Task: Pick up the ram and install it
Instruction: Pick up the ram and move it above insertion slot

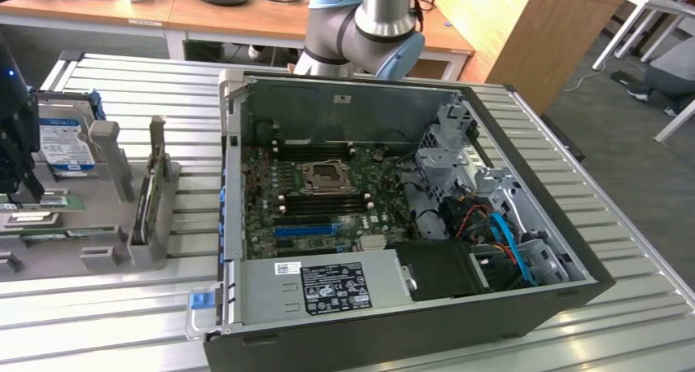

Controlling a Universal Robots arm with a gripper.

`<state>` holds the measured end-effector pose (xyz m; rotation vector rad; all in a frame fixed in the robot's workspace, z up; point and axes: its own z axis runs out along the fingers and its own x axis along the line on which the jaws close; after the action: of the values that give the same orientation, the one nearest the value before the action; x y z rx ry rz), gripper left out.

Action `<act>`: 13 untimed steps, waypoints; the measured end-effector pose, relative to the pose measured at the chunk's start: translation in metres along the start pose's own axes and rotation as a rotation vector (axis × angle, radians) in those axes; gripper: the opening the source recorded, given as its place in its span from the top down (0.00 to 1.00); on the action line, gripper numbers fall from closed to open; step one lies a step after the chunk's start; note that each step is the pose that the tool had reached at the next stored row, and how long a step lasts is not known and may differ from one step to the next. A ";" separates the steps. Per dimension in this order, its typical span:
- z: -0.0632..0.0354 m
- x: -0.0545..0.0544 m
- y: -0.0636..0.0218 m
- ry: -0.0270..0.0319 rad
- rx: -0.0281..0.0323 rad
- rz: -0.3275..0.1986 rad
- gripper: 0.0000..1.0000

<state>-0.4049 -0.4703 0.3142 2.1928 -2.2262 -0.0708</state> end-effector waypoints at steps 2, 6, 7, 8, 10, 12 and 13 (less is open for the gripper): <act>-0.0034 0.000 0.0002 0.0000 0.0000 0.000 0.89; -0.0111 0.000 0.0005 0.0000 0.0000 0.000 0.89; -0.0131 0.000 0.0006 0.0000 0.0000 0.000 0.89; -0.0152 0.000 0.0007 0.0000 0.0000 0.000 0.89; -0.0200 0.000 0.0009 0.0000 0.0001 0.000 0.89; -0.0247 -0.001 0.0011 0.0002 0.0000 0.000 0.89; -0.0270 -0.001 0.0011 0.0002 0.0000 0.000 0.89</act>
<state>-0.4048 -0.4703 0.3412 2.1928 -2.2260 -0.0706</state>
